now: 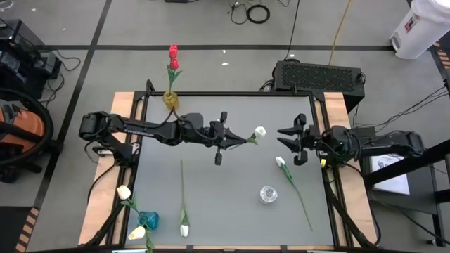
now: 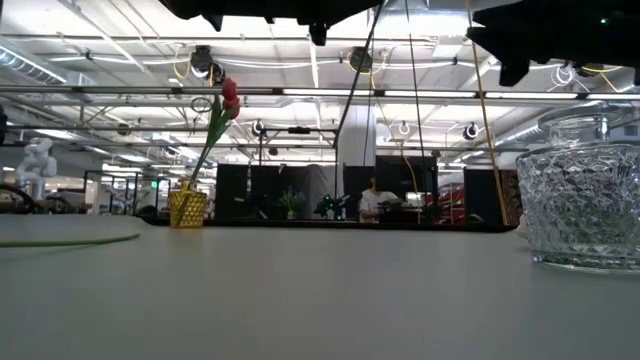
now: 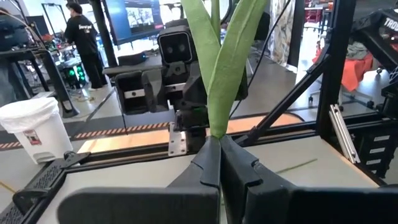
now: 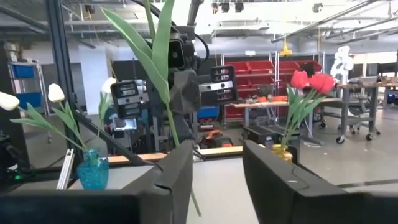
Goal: Sort flowers into vase by color
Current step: Put the top white tulip into the transparent vase
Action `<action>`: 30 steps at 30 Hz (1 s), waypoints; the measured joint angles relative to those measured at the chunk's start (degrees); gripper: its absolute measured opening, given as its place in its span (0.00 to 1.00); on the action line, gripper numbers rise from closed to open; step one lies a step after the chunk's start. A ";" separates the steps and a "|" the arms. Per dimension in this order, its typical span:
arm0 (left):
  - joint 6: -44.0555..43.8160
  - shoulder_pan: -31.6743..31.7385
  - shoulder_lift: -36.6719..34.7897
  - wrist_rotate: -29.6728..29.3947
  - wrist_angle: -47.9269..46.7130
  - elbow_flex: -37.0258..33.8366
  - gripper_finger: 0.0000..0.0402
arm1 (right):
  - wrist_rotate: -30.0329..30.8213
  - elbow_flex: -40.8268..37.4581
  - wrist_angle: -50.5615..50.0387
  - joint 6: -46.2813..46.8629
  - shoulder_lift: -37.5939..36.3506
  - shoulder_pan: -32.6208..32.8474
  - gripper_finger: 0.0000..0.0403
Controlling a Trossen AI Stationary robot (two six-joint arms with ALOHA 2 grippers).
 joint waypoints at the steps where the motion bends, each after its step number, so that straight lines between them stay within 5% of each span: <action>1: 0.00 -0.09 0.00 0.00 0.02 0.00 0.00 | 0.00 0.00 1.69 -0.01 1.67 0.00 0.34; 12: 0.02 -0.55 0.00 0.02 0.02 0.00 0.00 | -4.52 0.50 22.20 1.42 17.53 0.08 0.40; 30: 0.00 -0.67 -0.02 0.48 -0.04 0.00 0.00 | -4.50 15.91 21.37 -5.79 36.95 3.06 0.40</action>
